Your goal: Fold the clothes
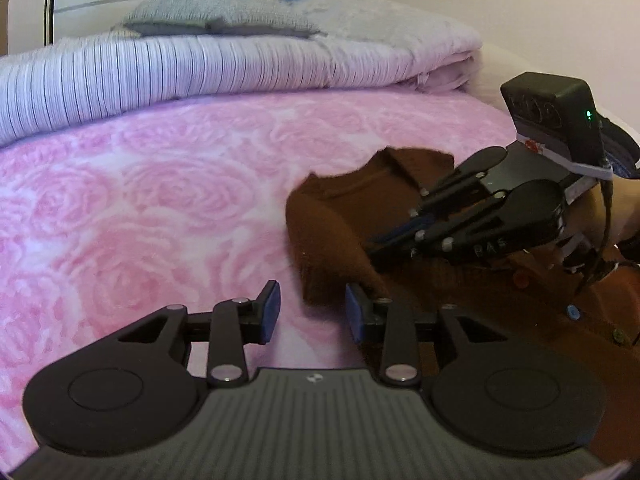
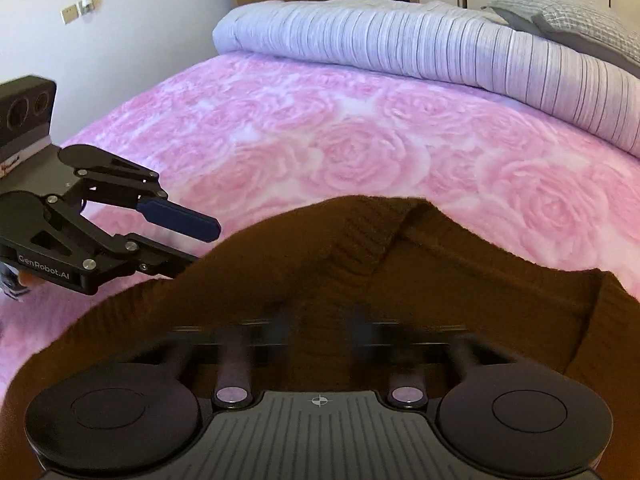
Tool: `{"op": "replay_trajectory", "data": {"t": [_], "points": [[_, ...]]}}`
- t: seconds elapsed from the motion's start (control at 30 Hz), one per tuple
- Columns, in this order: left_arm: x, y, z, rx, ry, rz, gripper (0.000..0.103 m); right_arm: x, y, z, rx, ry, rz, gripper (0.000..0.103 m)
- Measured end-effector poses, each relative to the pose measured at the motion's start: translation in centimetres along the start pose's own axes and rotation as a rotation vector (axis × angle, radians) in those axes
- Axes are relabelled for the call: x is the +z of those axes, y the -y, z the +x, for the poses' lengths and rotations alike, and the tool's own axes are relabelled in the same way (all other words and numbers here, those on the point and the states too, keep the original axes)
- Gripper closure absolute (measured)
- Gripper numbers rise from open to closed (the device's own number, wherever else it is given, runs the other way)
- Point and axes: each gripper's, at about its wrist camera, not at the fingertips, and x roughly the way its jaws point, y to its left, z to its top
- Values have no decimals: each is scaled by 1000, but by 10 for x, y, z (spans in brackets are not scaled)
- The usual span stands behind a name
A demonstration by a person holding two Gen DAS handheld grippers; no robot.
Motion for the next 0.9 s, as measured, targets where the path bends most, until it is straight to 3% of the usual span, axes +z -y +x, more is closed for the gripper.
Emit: {"op": "replay_trajectory", "data": {"t": [0.23, 0.37, 0.47, 0.63, 0.8, 0.9], "points": [[0, 9, 9, 23, -13, 33, 63, -18, 19, -59, -128, 35, -48, 101], [6, 27, 17, -19, -17, 78, 62, -28, 29, -67, -127, 39, -13, 101], [9, 51, 17, -18, -34, 189, 58, -27, 28, -68, -118, 60, -1, 101], [-2, 86, 34, 136, -96, 428, 56, -22, 27, -74, -90, 113, 25, 101], [7, 83, 61, 207, -48, 357, 56, -26, 26, -84, -105, 113, 24, 101], [16, 65, 57, 331, -13, 315, 58, -28, 28, -80, -119, 91, 6, 101]]}}
